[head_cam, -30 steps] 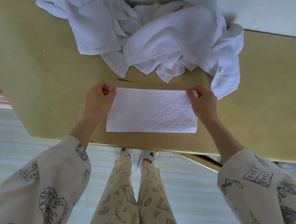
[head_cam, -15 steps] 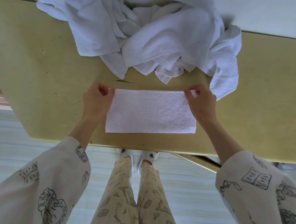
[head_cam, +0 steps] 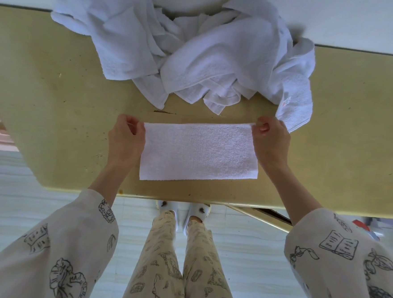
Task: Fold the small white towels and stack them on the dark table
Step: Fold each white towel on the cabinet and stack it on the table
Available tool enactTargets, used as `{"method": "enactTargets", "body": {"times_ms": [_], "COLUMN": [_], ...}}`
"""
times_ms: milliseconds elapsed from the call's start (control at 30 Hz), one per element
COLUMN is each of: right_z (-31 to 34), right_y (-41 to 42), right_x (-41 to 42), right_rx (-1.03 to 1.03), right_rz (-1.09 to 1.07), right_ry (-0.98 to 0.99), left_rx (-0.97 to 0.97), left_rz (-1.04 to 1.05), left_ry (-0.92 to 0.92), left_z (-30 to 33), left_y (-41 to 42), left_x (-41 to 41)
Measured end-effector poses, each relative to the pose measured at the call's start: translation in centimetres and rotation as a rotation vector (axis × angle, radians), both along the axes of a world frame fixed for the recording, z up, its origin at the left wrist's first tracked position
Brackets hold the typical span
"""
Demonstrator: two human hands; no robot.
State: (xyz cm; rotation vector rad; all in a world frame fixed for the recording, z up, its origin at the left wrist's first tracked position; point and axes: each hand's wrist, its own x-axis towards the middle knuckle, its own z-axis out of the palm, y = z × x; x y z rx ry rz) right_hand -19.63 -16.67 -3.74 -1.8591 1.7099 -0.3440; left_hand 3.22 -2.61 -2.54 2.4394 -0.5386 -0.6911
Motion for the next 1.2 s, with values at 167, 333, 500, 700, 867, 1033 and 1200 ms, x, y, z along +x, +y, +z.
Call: {"method": "enactTargets", "body": {"times_ms": [167, 333, 500, 700, 867, 1033, 1200], "right_z": [0.1, -3.2, -4.6, -4.4, -4.0, -3.9, -3.8], "right_y": [4.0, 7.3, 6.3, 6.1, 6.0, 6.1, 6.1], "right_x": [1.6, 2.9, 1.2, 1.1, 1.2, 1.2, 1.3], "right_rx": [-0.387, -0.346, -0.334, -0.291, -0.253, -0.210, -0.216], "right_rz": [0.334, 0.579, 0.580, 0.582, 0.593, 0.602, 0.607], "right_ry": [0.088, 0.165, 0.291, 0.405, 0.440, 0.479, 0.496], "left_rx": [0.015, 0.053, 0.119, 0.139, 0.180, 0.226, 0.168], "left_rz": [-0.427, -0.795, -0.831, -0.817, -0.784, -0.537, -0.209], "left_ry": [-0.504, -0.530, -0.519, -0.515, -0.499, -0.423, -0.422], "left_z": [-0.7, -3.8, -4.9, -5.0, -5.0, -4.2, -2.1], "left_y": [1.6, 1.6, 2.1, 2.3, 3.7, 5.4, 4.4], "left_x": [-3.7, -6.3, -5.2, -4.8, -2.2, 0.2, -1.9]}}
